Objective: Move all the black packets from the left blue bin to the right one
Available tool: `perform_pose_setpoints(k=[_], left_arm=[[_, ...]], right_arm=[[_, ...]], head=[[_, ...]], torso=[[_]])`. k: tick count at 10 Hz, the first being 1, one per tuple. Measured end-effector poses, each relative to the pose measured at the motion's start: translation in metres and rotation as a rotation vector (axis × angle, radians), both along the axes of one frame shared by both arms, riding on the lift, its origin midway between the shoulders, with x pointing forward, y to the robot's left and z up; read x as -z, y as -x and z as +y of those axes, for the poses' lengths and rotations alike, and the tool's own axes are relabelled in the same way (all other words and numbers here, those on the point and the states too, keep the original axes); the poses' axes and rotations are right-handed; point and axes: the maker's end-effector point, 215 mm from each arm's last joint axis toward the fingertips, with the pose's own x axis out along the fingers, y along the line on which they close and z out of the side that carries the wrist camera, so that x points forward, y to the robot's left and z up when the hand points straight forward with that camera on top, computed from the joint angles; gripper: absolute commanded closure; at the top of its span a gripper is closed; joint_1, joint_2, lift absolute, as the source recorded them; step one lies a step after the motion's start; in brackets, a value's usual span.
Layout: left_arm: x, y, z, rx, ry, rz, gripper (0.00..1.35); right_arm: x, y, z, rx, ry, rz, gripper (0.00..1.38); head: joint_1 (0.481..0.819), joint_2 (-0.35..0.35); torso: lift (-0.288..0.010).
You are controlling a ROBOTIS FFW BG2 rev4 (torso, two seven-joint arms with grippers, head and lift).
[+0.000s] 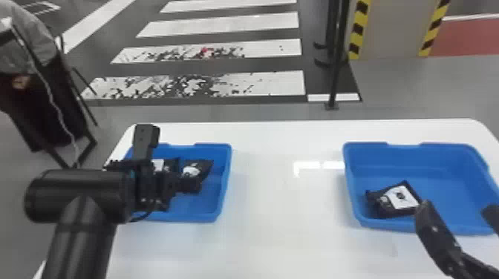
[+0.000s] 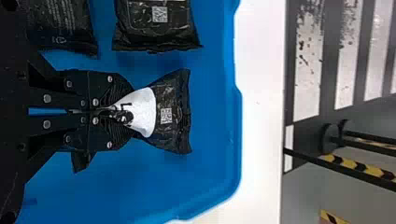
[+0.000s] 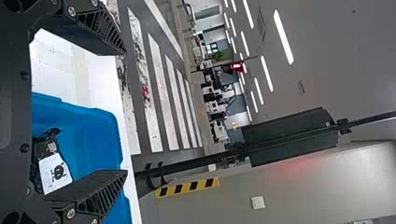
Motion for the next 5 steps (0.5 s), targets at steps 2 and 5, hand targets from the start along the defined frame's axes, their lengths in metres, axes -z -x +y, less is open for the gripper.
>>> perform_pose_setpoints(k=[2,5], left_arm=[[-0.047,0.017,-0.029,0.059,0.042,-0.113,1.20],[-0.104,0.042,-0.123,0.249,0.162,-0.276,1.20]], right_arm=[[-0.007,-0.001,0.003,-0.015,-0.003,-0.014,0.14],[-0.032,-0.012,0.028,-0.120,-0.033,-0.042,0.14]], head=[[0.695,0.130],[0.695,0.028]], torso=[[-0.140],[-0.140]])
